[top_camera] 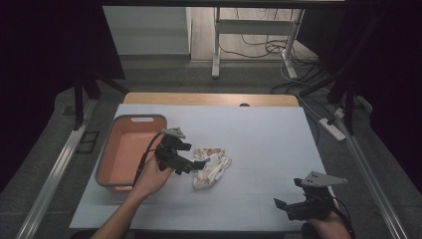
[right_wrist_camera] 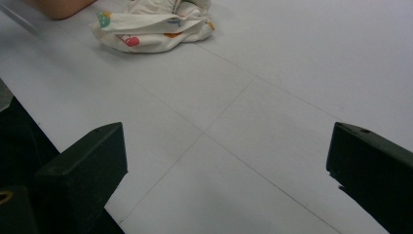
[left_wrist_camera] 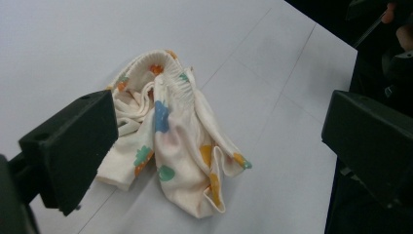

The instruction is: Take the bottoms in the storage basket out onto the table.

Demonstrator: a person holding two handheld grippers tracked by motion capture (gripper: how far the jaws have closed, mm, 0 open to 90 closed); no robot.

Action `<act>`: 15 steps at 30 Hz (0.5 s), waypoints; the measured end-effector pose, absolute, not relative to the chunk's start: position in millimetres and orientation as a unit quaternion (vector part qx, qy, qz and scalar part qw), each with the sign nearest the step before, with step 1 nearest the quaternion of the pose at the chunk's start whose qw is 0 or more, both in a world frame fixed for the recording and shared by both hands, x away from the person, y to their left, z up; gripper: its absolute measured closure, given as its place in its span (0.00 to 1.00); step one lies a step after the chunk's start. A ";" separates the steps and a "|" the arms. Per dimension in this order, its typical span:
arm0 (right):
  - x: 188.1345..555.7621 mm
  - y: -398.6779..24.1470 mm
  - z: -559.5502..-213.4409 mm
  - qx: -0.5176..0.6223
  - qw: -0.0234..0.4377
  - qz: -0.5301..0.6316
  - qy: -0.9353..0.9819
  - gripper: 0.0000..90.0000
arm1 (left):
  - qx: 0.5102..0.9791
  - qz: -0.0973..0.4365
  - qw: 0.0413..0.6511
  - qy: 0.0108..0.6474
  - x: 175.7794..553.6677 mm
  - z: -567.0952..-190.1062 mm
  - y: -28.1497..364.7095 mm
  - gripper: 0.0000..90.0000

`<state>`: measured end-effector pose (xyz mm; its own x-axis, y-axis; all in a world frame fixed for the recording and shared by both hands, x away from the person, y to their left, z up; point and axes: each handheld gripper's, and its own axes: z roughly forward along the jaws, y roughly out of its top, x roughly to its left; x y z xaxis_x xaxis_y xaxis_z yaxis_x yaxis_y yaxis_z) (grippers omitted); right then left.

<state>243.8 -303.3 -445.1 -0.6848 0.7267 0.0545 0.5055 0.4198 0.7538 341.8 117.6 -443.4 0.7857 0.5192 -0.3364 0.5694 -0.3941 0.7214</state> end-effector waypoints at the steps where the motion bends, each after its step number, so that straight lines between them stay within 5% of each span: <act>1: 243.8 -303.4 -445.1 0.371 0.141 0.391 0.830 0.02 | 0.835 -0.027 0.442 0.327 341.3 -443.2 117.9 0.01; 15: 243.6 -303.6 -444.9 0.370 0.142 0.392 0.830 0.02 | 0.829 -0.015 0.440 0.345 332.9 -440.3 123.7 0.01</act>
<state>243.6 -303.6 -444.9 -0.6850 0.7266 0.0535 0.5034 0.4189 0.7557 332.9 123.7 -440.3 0.7612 0.5586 -0.3294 0.5857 -0.3742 0.7190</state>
